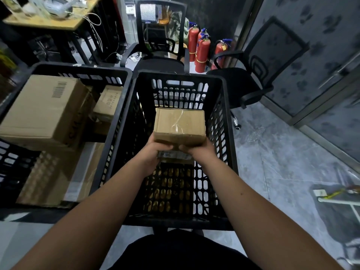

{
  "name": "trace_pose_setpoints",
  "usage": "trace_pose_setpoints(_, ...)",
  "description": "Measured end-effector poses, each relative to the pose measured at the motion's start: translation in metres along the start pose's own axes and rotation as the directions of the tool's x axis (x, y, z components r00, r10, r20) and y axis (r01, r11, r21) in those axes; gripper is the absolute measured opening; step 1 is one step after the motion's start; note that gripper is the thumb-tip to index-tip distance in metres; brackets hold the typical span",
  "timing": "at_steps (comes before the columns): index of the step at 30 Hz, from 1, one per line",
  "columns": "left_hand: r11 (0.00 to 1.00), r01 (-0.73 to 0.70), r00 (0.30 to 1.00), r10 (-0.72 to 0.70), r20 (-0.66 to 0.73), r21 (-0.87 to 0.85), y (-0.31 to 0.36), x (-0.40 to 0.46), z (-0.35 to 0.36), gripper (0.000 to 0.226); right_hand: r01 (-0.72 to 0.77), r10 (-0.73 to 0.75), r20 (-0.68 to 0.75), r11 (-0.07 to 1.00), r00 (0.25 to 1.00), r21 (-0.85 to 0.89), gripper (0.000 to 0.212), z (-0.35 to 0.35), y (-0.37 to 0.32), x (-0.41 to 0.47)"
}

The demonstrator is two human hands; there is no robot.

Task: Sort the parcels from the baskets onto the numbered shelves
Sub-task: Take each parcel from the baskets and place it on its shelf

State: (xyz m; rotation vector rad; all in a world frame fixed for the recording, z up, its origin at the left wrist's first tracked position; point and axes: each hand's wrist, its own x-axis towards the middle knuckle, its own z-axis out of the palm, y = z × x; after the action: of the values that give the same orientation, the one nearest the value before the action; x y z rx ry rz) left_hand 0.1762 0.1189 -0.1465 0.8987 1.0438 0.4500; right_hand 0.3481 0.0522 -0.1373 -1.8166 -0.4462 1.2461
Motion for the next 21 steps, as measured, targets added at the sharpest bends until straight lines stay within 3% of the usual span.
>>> trace_pose_setpoints(2,0.999,0.054,0.998,-0.054,-0.033,0.005,-0.004,0.005,-0.001,0.065,-0.018,0.019,-0.023,1.0,1.0,0.009,0.078,0.004,0.004,0.006)
trace_pose_setpoints(6,0.994,0.105,0.987,-0.102,-0.125,0.018,-0.009,0.016,-0.005,0.106,0.003,-0.004,-0.052,1.0,0.999,-0.016,0.08,0.008,0.004,0.01)
trace_pose_setpoints(10,0.988,0.124,0.984,-0.11,-0.143,0.089,0.004,0.011,-0.005,0.108,0.04,-0.041,-0.073,0.999,0.996,-0.022,0.077,0.003,-0.003,0.01)
trace_pose_setpoints(15,0.994,0.069,0.991,-0.06,-0.116,0.079,0.008,0.007,-0.008,0.081,0.019,-0.021,0.026,0.999,0.999,0.045,0.07,-0.001,-0.012,0.009)
trace_pose_setpoints(21,0.993,0.058,0.998,-0.058,0.003,-0.101,0.016,0.001,-0.01,0.054,-0.028,-0.011,0.145,0.964,0.989,0.265,0.062,-0.013,-0.025,0.002)
